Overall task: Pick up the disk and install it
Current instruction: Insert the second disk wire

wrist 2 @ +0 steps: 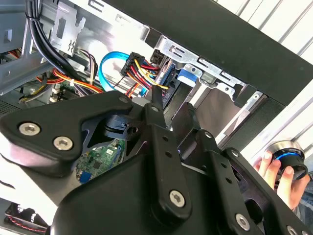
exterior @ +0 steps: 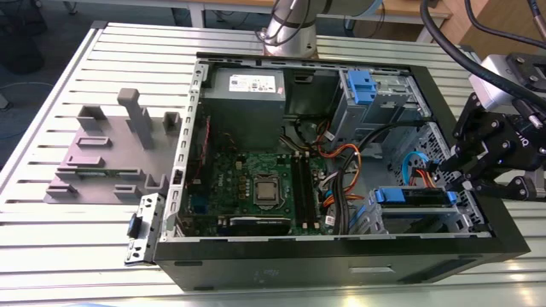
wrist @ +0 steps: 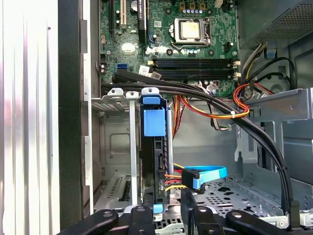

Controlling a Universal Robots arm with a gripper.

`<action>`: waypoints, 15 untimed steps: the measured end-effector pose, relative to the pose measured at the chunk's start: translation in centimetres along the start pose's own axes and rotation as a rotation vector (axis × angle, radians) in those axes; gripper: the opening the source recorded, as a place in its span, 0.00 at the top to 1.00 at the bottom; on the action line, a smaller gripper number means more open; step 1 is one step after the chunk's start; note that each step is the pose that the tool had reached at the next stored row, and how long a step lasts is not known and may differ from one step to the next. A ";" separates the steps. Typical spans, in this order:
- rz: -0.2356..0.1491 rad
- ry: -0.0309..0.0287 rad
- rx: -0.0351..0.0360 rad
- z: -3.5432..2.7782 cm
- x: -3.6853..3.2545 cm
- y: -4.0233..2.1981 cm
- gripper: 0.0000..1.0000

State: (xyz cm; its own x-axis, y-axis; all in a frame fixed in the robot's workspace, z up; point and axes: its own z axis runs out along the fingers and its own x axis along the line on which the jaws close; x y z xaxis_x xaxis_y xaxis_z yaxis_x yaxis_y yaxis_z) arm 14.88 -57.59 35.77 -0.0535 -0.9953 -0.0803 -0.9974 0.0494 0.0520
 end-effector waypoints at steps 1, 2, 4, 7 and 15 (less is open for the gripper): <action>0.000 0.0000 0.0000 0.00 0.00 0.00 0.64; 0.000 0.0001 0.0000 0.00 0.00 0.00 0.63; 0.000 0.0000 -0.0001 0.00 0.00 0.00 0.63; 0.000 0.0002 -0.0002 -0.01 0.00 -0.12 0.57; 0.000 0.0002 -0.0006 -0.07 -0.33 -0.77 0.57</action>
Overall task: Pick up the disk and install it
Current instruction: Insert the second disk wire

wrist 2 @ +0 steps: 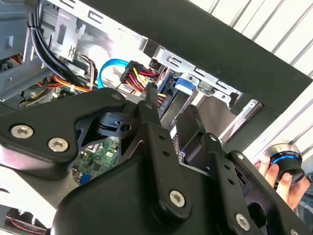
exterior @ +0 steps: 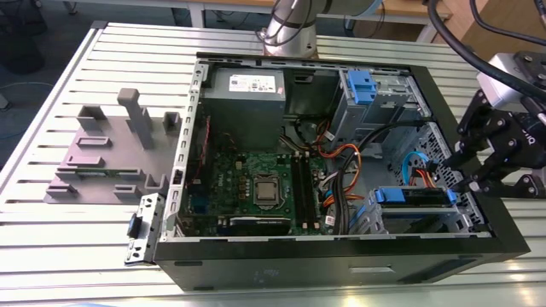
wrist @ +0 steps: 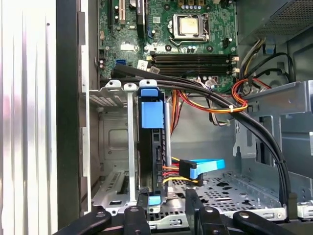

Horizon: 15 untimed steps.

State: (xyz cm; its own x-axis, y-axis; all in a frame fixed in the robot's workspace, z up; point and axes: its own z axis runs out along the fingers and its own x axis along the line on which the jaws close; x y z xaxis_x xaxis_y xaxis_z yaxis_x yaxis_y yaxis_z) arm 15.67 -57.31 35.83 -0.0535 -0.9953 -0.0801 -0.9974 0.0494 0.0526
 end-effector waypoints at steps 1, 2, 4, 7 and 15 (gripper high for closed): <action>0.000 0.0000 0.0002 -0.03 -0.11 0.04 0.57; 0.000 -0.0001 0.0006 -0.06 -0.24 0.09 0.57; 0.000 0.0001 0.0014 -0.07 -0.57 0.22 0.57; 0.000 0.0002 0.0029 -0.03 -1.03 0.52 0.57; 0.000 0.0000 0.0049 0.05 -1.06 2.09 0.57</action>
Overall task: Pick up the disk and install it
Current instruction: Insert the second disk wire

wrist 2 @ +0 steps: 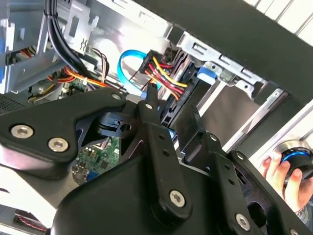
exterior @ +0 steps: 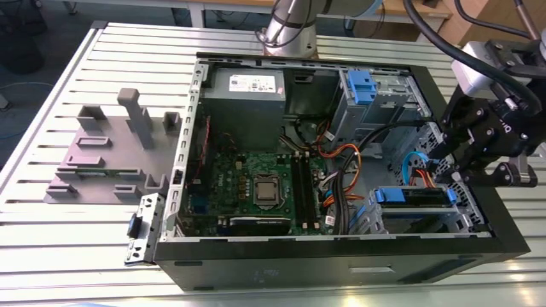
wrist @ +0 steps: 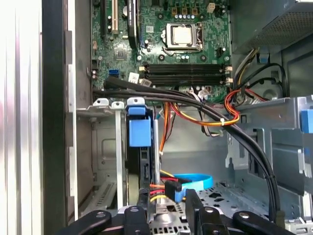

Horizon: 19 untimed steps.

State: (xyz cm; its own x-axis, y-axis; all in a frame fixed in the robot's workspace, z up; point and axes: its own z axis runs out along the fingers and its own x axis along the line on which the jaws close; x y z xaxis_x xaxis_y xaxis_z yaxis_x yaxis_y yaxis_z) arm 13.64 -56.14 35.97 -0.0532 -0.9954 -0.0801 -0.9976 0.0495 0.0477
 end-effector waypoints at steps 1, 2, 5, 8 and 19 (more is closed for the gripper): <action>0.000 0.0000 0.0000 0.01 0.01 0.16 0.57; 0.000 -0.0001 0.0000 0.02 0.01 0.30 0.57; 0.000 -0.0001 0.0000 0.11 0.04 0.46 0.57; 0.000 0.0003 0.0000 0.20 0.06 0.46 0.57; 0.000 0.0001 0.0000 0.24 0.06 0.46 0.71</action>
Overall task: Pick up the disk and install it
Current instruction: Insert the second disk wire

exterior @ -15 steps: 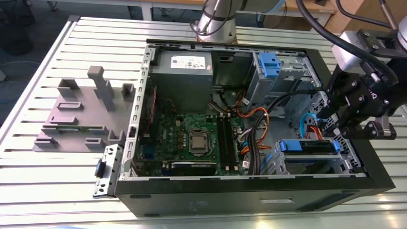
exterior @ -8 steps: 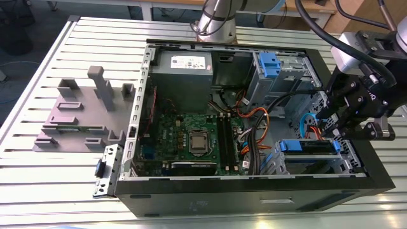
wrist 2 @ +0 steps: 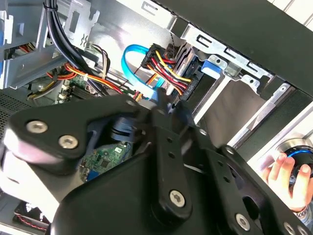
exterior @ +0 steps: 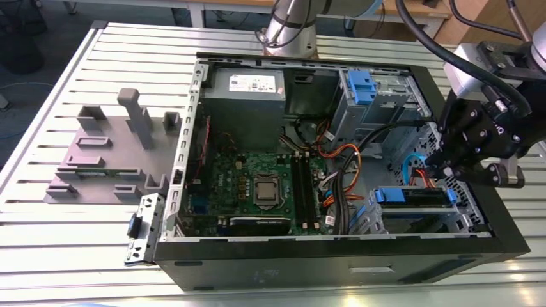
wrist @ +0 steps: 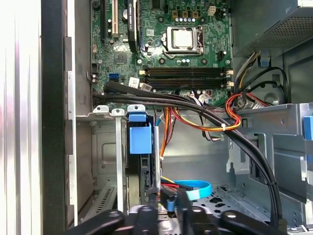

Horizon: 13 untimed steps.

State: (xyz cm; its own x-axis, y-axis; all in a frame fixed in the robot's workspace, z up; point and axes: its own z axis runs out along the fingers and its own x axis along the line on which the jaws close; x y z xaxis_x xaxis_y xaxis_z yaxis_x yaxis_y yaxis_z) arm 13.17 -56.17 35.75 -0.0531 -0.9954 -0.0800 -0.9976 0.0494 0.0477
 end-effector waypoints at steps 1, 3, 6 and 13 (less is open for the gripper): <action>0.000 0.0000 0.0000 0.00 0.00 0.00 0.77; 0.000 0.0000 0.0000 0.00 0.00 0.00 0.82; 0.000 0.0000 0.0000 0.01 0.00 0.00 0.84; 0.000 0.0000 0.0000 0.04 0.05 0.00 0.84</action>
State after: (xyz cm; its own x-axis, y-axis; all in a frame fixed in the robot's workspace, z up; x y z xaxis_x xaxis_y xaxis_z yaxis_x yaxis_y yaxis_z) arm 13.16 -56.21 35.71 -0.0532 -0.9954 -0.0800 -0.9976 0.0494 0.0477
